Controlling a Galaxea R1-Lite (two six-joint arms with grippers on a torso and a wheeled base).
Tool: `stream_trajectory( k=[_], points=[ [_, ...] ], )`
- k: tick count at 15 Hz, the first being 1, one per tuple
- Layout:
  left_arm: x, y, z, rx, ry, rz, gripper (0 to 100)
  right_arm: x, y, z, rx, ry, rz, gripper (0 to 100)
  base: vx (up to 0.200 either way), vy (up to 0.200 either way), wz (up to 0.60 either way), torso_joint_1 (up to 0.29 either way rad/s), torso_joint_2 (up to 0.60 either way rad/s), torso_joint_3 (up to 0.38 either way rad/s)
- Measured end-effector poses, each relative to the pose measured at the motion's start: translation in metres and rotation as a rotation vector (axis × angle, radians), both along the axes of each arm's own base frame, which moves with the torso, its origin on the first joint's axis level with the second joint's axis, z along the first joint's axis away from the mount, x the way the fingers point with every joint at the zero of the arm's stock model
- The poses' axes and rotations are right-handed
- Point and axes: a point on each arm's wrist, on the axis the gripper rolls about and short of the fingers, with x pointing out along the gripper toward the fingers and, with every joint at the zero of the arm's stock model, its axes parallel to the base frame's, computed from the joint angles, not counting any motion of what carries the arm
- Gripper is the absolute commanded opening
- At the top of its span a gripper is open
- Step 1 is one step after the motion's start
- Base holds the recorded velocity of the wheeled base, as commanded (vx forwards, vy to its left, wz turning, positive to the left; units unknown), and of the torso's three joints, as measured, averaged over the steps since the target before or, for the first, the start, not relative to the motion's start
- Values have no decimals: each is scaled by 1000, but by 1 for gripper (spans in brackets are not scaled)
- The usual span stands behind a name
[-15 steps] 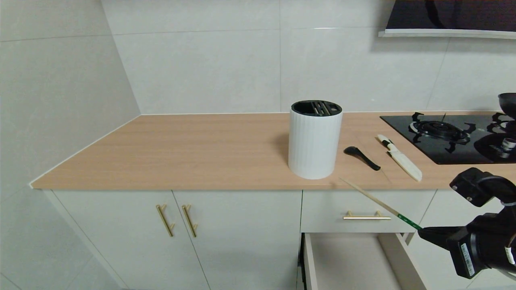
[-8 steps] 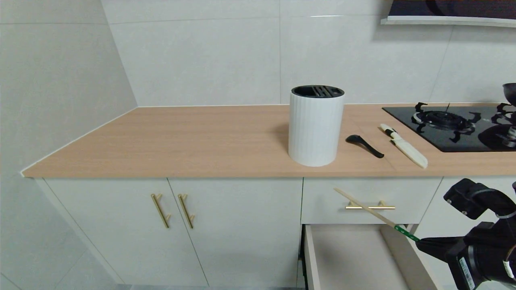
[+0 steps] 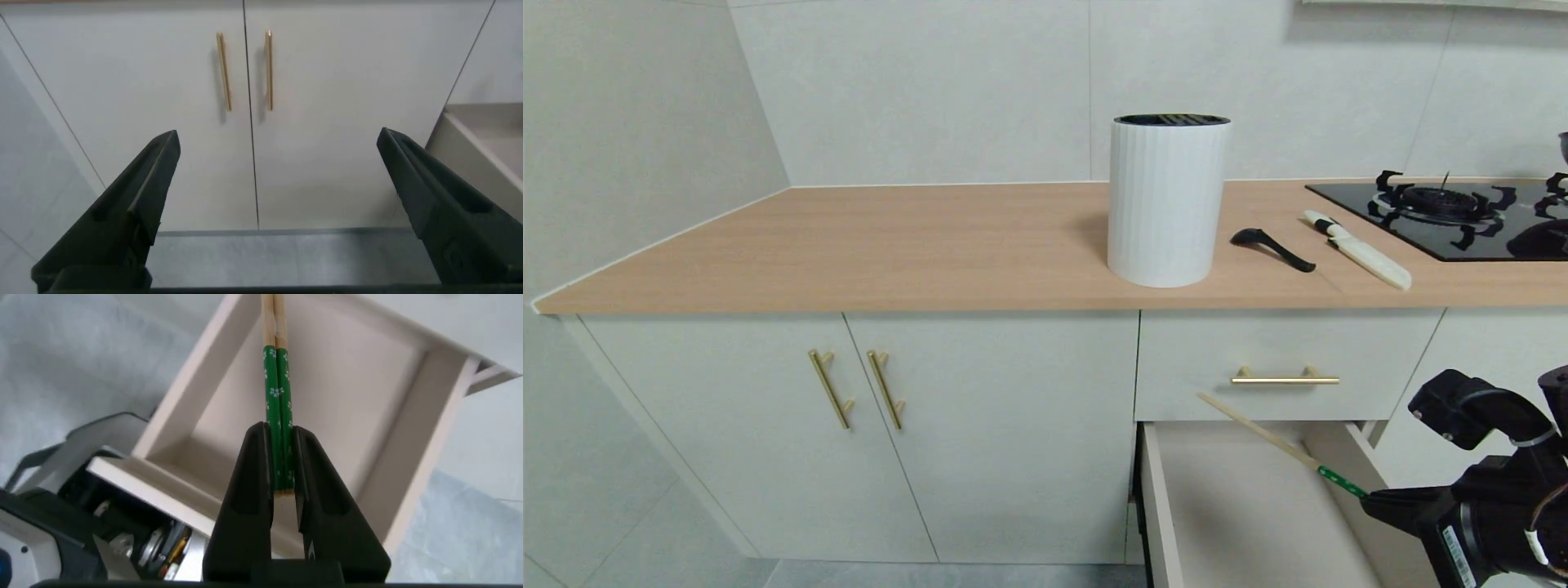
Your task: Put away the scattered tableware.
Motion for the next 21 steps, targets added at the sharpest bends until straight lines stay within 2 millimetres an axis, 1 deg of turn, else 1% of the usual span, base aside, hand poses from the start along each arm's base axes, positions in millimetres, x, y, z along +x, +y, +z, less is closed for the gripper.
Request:
stream_trajectory(
  k=[6, 9, 11, 17, 21],
  points=[
    [0, 0, 0, 0, 2, 0, 100, 6, 3, -7, -17, 38, -1, 0, 0, 0, 0, -141, 452, 308],
    [0, 0, 0, 0, 0, 0, 100, 10, 5, -13, -28, 65, -2, 0, 0, 0, 0, -45, 172, 119],
    [0, 0, 0, 0, 2, 0, 100, 16, 8, -21, -46, 105, -4, 0, 0, 0, 0, 0, 0, 0],
    [0, 0, 0, 0, 1, 0, 100, 46, 21, -60, -72, 248, -56, 0, 0, 0, 0, 0, 0, 0],
    [0, 0, 0, 0, 1, 0, 100, 72, 34, -102, -51, 334, -105, 0, 0, 0, 0, 0, 0, 0]
  ],
)
